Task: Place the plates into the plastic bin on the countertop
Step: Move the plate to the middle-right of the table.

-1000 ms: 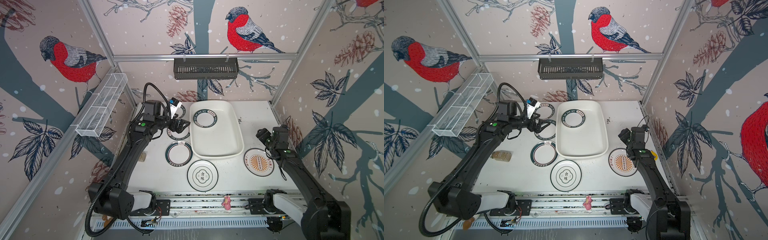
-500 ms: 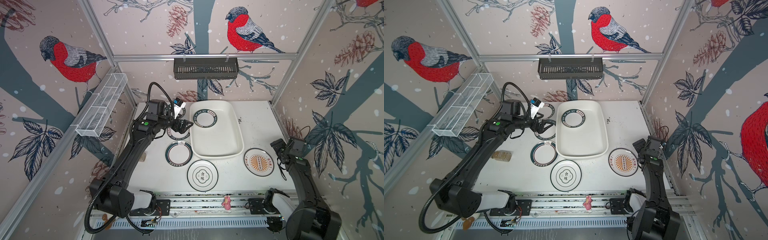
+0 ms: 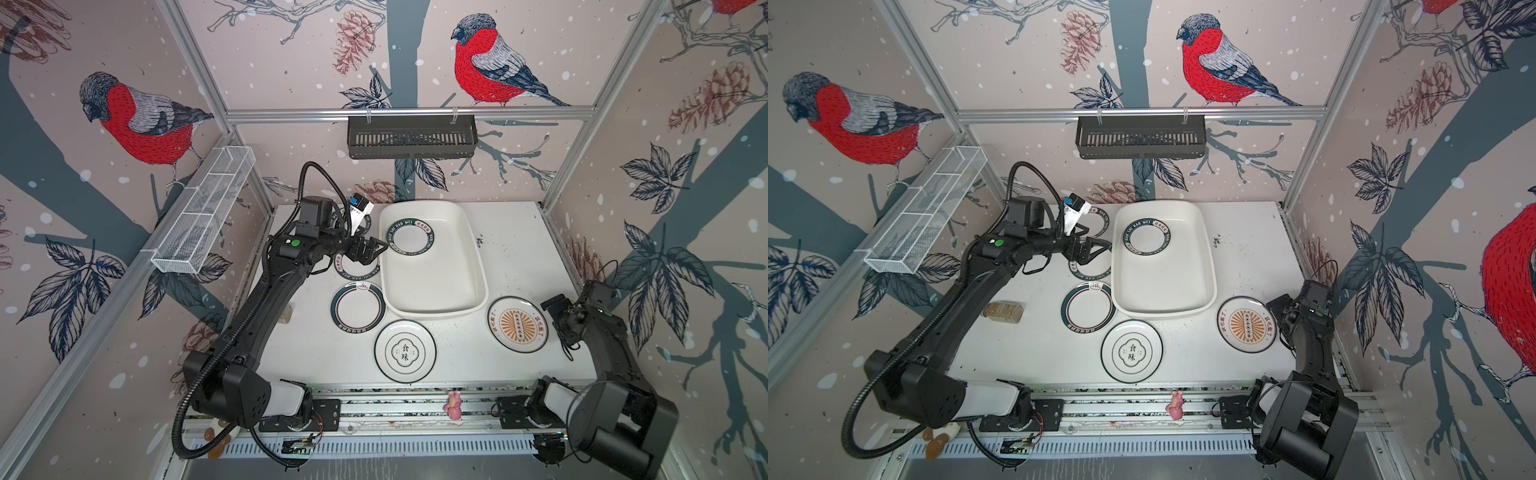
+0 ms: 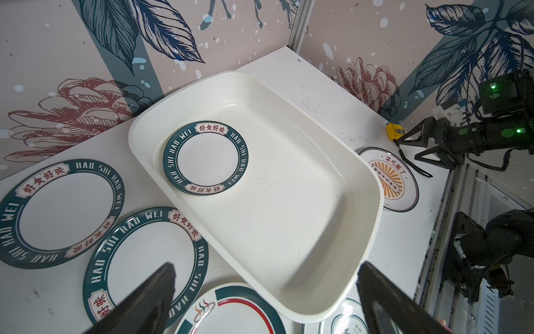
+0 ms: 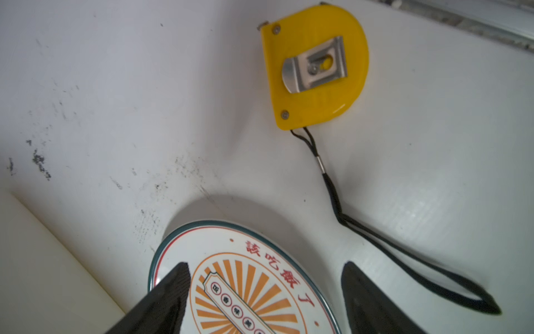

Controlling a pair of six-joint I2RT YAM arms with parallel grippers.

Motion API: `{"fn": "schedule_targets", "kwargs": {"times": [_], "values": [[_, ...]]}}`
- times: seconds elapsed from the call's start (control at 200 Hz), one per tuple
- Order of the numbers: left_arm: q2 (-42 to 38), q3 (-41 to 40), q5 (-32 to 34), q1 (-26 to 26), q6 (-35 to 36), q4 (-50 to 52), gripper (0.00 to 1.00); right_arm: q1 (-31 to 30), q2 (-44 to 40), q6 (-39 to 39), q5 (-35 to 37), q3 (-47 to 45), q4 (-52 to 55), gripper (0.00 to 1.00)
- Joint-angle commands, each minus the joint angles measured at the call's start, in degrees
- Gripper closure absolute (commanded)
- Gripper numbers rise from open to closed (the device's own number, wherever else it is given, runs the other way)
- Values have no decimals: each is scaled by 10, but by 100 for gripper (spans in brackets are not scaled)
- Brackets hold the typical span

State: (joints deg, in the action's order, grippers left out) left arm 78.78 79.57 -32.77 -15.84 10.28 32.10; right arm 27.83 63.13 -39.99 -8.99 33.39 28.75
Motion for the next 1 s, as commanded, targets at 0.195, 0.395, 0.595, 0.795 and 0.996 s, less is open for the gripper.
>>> {"fn": "schedule_targets", "kwargs": {"times": [0.195,0.395,0.595,0.795,0.996], "values": [[6,-1,56,0,-13,-24,3,11,5,25,4,13,74,16],[11,-7,45,0,-2,-34,3,11,21,30,-7,8,85,16],[18,3,41,0,3,-34,3,10,34,34,-18,9,87,16],[14,-5,33,0,8,-38,3,-4,57,32,-37,3,73,16],[12,-4,34,0,10,-34,3,-18,62,24,-34,-1,67,16]]}}
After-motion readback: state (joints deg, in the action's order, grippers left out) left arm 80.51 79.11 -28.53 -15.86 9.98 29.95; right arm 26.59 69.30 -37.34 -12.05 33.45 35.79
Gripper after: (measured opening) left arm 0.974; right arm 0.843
